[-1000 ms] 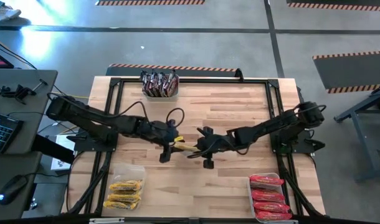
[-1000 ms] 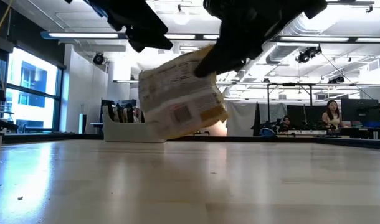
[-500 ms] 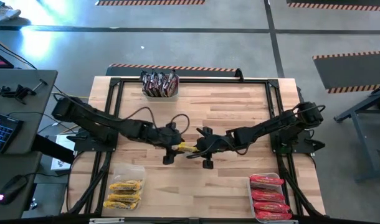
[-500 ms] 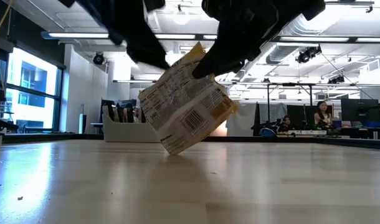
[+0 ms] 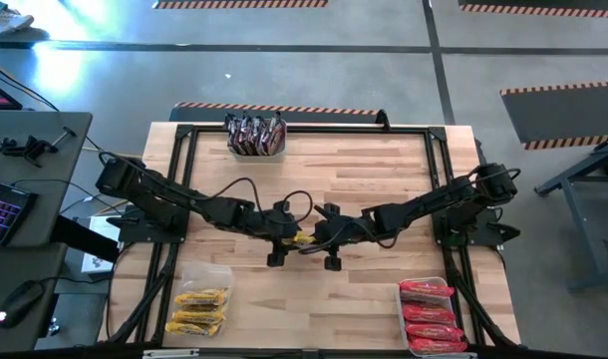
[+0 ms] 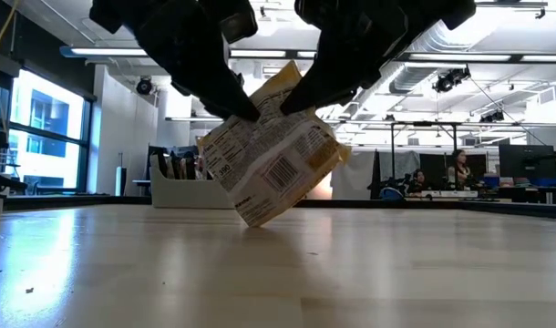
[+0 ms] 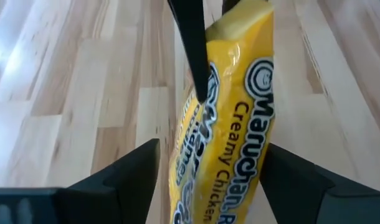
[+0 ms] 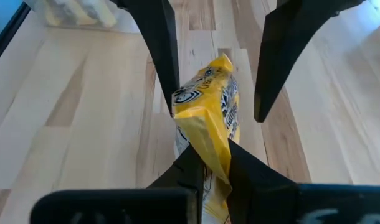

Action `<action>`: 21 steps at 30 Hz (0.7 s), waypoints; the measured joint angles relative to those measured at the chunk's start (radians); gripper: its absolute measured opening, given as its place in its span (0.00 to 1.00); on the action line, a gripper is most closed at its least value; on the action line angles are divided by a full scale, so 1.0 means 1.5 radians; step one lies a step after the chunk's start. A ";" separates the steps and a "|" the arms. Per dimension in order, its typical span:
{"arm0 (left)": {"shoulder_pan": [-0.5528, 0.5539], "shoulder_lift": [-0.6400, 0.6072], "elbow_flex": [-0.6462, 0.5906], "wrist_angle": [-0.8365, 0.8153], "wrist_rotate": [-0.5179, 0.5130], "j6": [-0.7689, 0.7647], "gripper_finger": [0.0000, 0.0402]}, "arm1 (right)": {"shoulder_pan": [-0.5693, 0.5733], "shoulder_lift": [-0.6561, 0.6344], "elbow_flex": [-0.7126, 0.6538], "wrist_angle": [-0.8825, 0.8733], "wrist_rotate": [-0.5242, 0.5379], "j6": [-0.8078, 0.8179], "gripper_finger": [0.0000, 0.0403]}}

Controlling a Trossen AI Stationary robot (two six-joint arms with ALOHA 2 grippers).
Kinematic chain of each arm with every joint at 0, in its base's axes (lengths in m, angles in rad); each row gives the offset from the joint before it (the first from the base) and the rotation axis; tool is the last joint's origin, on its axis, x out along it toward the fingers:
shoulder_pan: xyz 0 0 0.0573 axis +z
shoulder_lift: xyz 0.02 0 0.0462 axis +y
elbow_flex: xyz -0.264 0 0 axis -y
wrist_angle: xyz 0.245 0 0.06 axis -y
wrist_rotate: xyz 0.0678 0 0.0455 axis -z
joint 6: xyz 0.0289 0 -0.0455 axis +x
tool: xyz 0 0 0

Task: Sort Maruchan noodles
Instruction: Put the yellow noodle pack into the transparent bin

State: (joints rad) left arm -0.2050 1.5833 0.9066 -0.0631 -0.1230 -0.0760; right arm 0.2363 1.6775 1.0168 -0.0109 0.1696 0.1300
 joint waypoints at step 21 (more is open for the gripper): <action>0.001 -0.012 0.000 -0.024 0.030 0.037 0.10 | 0.000 -0.001 0.000 0.001 0.027 -0.005 0.36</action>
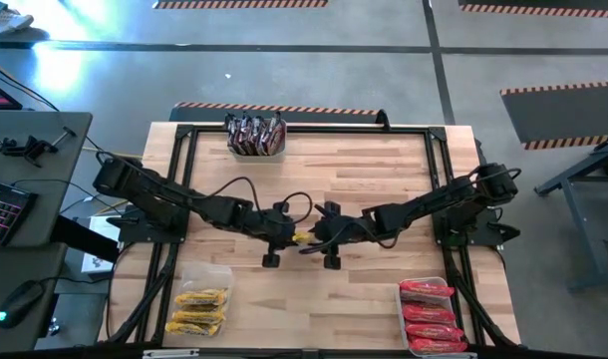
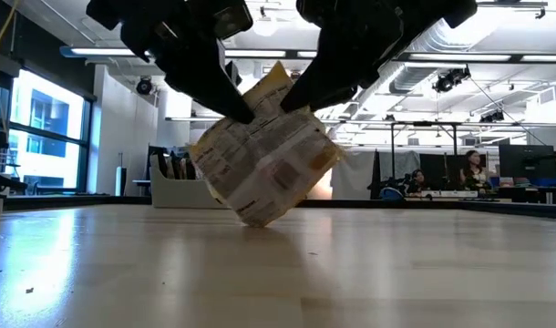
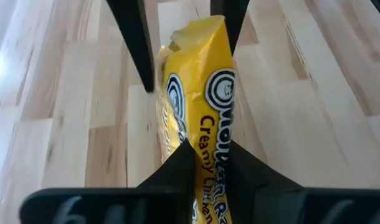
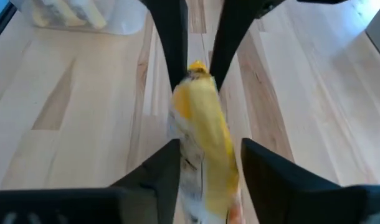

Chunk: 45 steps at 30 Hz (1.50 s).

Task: Sort Maruchan noodles
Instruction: Put the yellow noodle pack into the transparent bin

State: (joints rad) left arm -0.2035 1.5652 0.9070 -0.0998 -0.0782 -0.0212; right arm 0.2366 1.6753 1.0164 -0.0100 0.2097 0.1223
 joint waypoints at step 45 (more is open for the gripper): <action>-0.377 -0.042 0.291 -0.857 0.079 -0.412 0.10 | 0.027 -0.077 -0.001 -0.135 0.117 -0.005 0.03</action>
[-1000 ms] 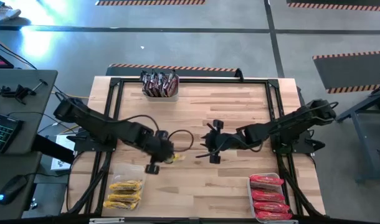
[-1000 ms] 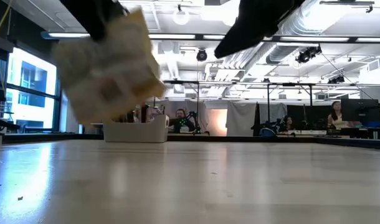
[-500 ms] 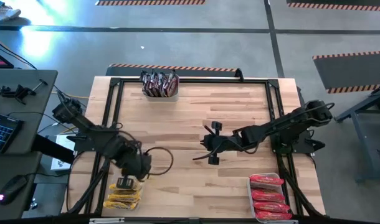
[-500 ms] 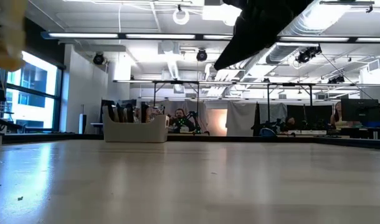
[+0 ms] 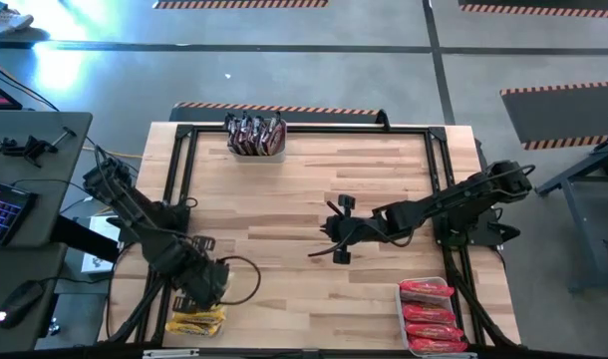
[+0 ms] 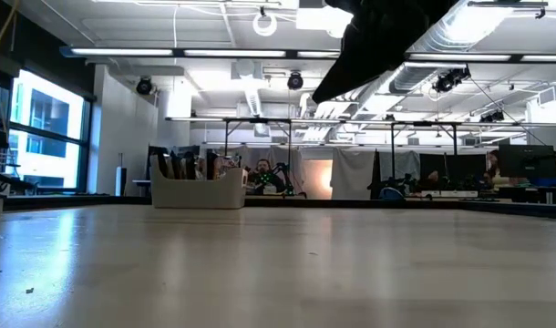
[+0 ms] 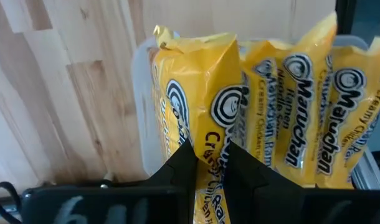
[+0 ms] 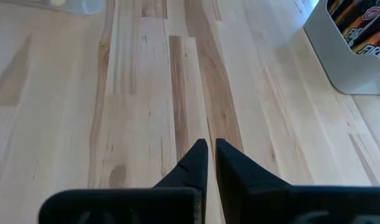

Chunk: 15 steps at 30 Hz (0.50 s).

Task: Sort Maruchan noodles
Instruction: Put the yellow noodle pack into the transparent bin

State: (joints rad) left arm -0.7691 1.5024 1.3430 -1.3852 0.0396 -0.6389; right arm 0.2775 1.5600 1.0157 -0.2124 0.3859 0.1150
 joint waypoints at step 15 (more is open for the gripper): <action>-0.057 0.000 -0.005 0.002 -0.027 -0.044 0.10 | 0.000 0.000 0.000 0.008 0.000 0.010 0.03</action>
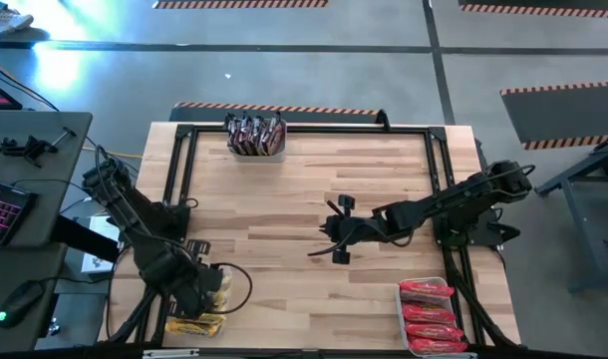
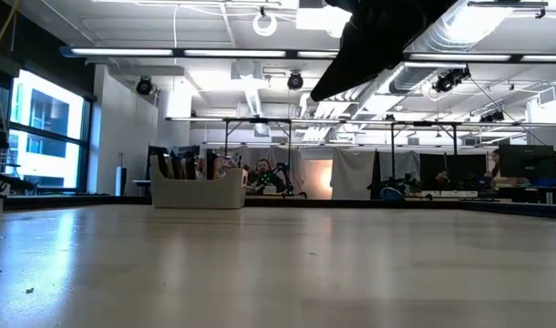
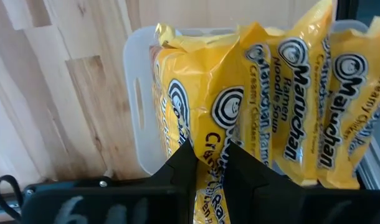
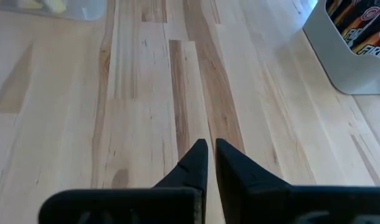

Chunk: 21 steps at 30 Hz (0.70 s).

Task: Sort Maruchan noodles
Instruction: Put the yellow noodle pack into the transparent bin

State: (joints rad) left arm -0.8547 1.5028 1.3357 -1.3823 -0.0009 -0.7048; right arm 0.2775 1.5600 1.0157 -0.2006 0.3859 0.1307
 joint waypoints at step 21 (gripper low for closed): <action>0.012 0.001 -0.080 0.051 0.017 -0.053 0.17 | 0.000 0.000 0.000 0.012 -0.003 0.000 0.03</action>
State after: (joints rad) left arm -0.8371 1.5040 1.2161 -1.3052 0.0250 -0.7848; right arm 0.2771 1.5598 1.0157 -0.1821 0.3810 0.1303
